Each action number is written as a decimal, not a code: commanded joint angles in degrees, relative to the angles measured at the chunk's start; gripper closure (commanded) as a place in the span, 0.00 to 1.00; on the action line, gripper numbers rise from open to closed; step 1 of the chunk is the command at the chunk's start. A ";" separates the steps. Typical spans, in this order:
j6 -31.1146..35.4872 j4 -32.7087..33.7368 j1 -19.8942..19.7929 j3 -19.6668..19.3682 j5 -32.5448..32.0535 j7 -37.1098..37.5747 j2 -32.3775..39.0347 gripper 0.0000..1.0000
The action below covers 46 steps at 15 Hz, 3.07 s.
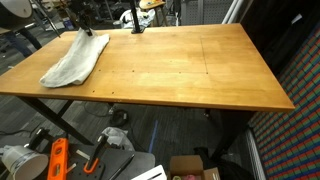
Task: Fold the towel in half from right to left
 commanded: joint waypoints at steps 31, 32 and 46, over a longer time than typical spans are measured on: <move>-2.09 1.45 -6.79 0.56 1.90 -1.99 5.54 0.00; -2.09 1.50 -7.19 0.60 2.10 -1.61 5.57 0.00; 0.36 0.17 -10.88 3.53 8.02 -0.57 2.57 0.00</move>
